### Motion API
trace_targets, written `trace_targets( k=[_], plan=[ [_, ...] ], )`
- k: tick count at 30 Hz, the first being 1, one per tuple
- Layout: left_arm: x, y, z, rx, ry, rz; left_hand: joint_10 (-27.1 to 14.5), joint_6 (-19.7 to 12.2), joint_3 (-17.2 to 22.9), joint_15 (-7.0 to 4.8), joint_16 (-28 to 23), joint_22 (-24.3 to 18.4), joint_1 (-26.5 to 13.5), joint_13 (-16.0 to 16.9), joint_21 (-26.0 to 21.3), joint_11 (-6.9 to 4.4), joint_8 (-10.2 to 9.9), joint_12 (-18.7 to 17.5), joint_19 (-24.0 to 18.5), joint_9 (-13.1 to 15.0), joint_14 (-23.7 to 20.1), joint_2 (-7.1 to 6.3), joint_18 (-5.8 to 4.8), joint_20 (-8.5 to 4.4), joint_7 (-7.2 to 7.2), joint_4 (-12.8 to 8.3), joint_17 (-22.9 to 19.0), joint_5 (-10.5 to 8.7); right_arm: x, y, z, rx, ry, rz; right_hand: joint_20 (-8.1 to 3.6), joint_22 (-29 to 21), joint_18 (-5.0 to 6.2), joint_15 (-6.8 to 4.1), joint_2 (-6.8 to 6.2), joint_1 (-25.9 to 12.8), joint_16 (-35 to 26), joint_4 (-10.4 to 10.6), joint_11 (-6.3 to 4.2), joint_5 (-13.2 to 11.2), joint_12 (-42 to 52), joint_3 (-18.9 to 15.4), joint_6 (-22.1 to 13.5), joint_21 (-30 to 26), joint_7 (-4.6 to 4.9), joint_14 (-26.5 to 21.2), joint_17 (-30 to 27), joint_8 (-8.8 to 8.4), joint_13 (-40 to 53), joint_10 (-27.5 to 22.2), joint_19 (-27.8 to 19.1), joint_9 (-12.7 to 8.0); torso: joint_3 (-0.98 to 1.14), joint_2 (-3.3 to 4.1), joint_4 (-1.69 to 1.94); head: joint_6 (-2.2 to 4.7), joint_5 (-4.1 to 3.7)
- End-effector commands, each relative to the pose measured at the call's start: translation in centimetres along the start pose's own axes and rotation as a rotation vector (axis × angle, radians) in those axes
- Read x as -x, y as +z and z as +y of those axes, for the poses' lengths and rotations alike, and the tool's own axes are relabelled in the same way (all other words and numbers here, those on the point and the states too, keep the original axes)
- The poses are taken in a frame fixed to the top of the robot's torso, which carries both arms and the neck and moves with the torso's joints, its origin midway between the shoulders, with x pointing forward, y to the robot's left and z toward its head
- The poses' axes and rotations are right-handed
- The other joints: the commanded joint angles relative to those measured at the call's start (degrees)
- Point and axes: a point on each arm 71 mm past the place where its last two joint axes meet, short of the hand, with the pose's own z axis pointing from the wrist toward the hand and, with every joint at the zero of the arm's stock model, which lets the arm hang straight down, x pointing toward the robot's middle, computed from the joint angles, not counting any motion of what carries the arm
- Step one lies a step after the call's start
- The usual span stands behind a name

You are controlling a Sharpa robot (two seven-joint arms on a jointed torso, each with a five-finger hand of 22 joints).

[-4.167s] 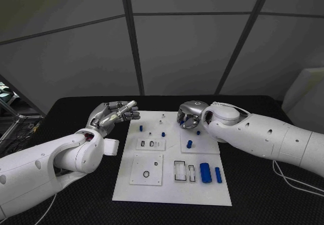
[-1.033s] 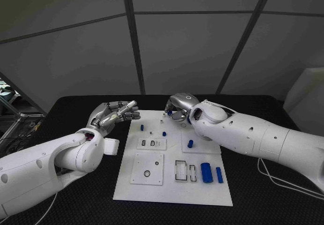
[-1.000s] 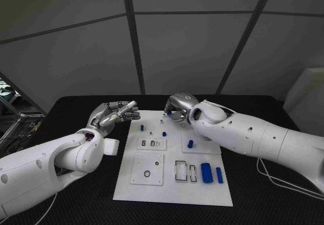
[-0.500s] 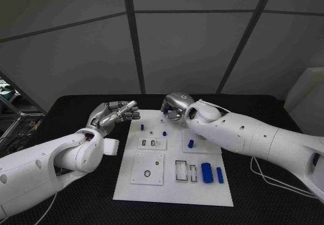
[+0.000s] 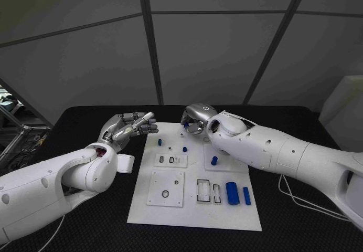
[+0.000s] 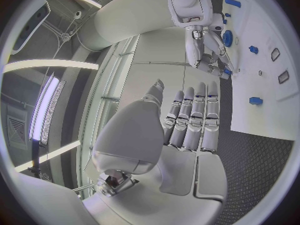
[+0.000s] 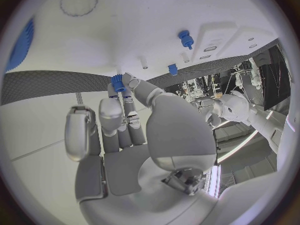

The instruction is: Assemble the parts on the task board

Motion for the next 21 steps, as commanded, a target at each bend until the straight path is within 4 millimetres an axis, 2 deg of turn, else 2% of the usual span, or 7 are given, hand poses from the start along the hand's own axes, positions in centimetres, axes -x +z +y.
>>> trace_targets(
  k=[1,16,21],
  plan=[
    [-0.28,0.08,-0.19,-0.007,-0.003,0.019,-0.08,0.12,0.04,-0.04,-0.2,-0.09,0.26,-0.07,-0.35,0.23,-0.26,-0.29,-0.31,0.04,-0.43,0.42,-0.8,0.15,0.26,-0.3,0.05,0.24,-0.02,0.17,0.14,0.009,-0.001,0.016,0.24,0.49,-0.96,0.1,-0.52,-0.23,0.17,0.11,-2.44,0.18,0.33,0.41,-0.18,-0.08,0.2,-0.54,-0.1,-0.29,0.49,1.96,-0.06,-0.05,-0.01,-0.03,0.0,-0.04,0.0],
    [-0.22,0.16,-0.29,-0.008,-0.002,0.02,-0.08,0.12,0.04,-0.04,-0.2,-0.09,0.26,-0.07,-0.35,0.23,-0.26,-0.29,-0.31,0.04,-0.43,0.42,-0.8,0.15,0.26,-0.3,0.05,0.24,-0.41,0.6,0.41,0.006,-0.003,0.041,0.26,0.59,-0.98,0.12,-0.53,-0.32,0.2,0.17,-2.42,0.15,0.34,0.46,-0.2,-0.04,0.22,-0.55,-0.06,-0.29,0.47,1.87,-0.01,-0.05,-0.04,-0.08,-0.07,-0.2,0.09],
    [-0.19,0.19,-0.34,-0.008,-0.001,0.02,-0.08,0.12,0.04,-0.04,-0.2,-0.09,0.26,-0.07,-0.35,0.23,-0.26,-0.29,-0.31,0.04,-0.43,0.42,-0.8,0.15,0.26,-0.3,0.05,0.24,-0.52,0.72,0.32,-0.002,-0.005,0.048,0.28,0.48,-0.95,0.14,-0.51,-0.37,0.15,0.22,-2.4,0.12,0.35,0.52,-0.26,-0.09,0.23,-0.58,-0.17,-0.31,0.45,1.82,-0.09,-0.06,-0.04,-0.01,0.04,-0.23,-0.01]
  ],
)
